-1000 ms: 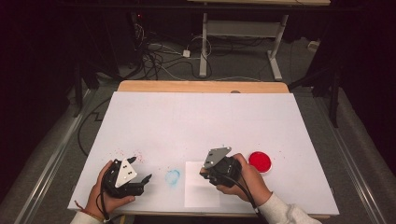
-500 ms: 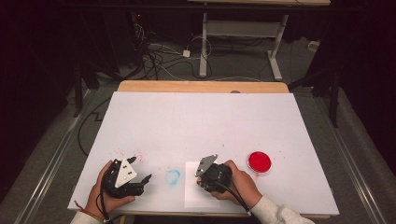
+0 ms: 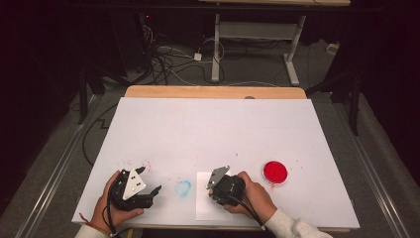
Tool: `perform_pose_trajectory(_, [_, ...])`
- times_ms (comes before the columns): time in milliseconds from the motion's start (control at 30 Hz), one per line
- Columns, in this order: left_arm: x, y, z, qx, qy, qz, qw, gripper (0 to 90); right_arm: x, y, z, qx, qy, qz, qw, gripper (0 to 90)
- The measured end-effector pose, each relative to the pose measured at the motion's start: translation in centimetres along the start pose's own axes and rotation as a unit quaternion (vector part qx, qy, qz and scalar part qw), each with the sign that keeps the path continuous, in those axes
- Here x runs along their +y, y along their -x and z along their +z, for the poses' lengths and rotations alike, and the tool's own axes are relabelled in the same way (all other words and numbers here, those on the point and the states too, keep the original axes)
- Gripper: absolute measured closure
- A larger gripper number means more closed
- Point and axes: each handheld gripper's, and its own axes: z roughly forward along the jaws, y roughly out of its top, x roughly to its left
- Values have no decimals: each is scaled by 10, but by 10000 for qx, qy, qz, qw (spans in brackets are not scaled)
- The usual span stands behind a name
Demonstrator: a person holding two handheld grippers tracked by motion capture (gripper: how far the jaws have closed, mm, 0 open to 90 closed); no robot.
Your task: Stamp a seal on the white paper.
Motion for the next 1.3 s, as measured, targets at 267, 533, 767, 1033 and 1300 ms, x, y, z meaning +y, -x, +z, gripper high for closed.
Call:
perform_pose_trajectory(267, [0,0,1,5,-10,11,10000,205,-1,4,0,124,27,121,9998,765])
perform_pose_trajectory(533, [1,1,1,-14,-14,23,10000,206,-1,1,0,49,-1,101,9999,765])
perform_pose_trajectory(767, [1,1,1,-23,-5,17,10000,206,-1,0,1,32,-10,51,10000,765])
perform_pose_trajectory(1033, [1,2,1,-15,-12,42,10000,206,-1,0,1,3,-3,79,10000,765])
perform_pose_trajectory(1300, [1,2,1,-17,-17,43,10000,206,-2,2,1,78,36,161,9998,763])
